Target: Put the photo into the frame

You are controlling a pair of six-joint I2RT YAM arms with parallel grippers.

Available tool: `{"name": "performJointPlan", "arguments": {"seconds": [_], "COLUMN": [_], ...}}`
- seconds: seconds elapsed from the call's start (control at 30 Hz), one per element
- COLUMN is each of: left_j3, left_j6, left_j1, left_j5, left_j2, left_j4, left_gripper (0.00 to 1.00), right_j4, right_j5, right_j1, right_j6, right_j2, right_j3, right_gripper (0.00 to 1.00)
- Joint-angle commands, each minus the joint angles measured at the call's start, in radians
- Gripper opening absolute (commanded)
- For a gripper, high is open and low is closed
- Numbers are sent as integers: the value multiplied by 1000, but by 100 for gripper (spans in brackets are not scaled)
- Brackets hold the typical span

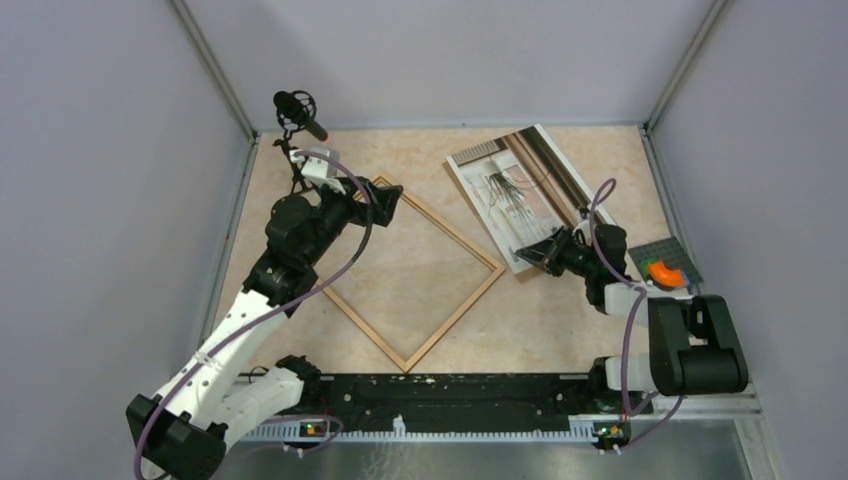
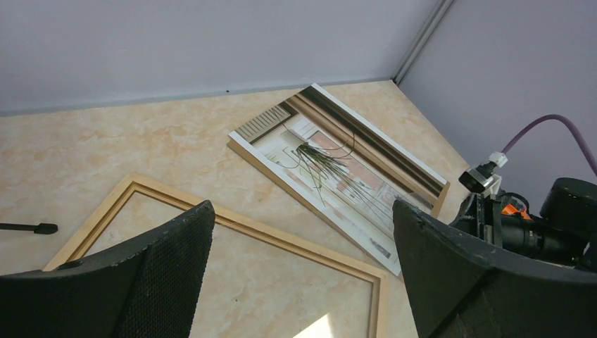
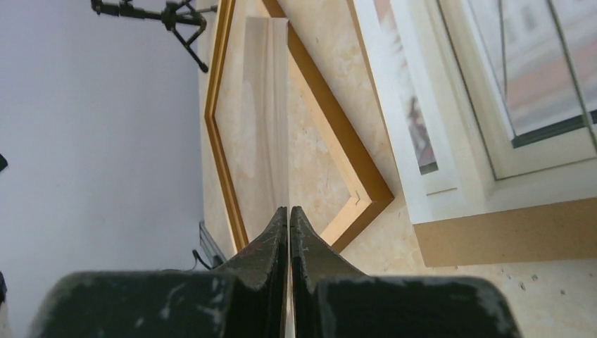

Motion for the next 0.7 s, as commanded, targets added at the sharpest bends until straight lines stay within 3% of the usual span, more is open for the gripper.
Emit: {"name": "performJointPlan", "arguments": {"seconds": [0.0, 0.37, 0.67], "left_j3": [23, 21, 22], "left_j6": [-13, -18, -20], "left_j1": [3, 3, 3], "left_j5": [15, 16, 21], "left_j2": [2, -6, -8], "left_j4": [33, 33, 36], "left_gripper": [98, 98, 98], "right_j4": [117, 219, 179], "right_j5": [249, 731, 776], "right_j1": [11, 277, 147], "right_j6": [141, 232, 214], "right_j2": [-109, -199, -329], "right_j3": [-48, -137, -198], "right_gripper": [0, 0, 0]}}
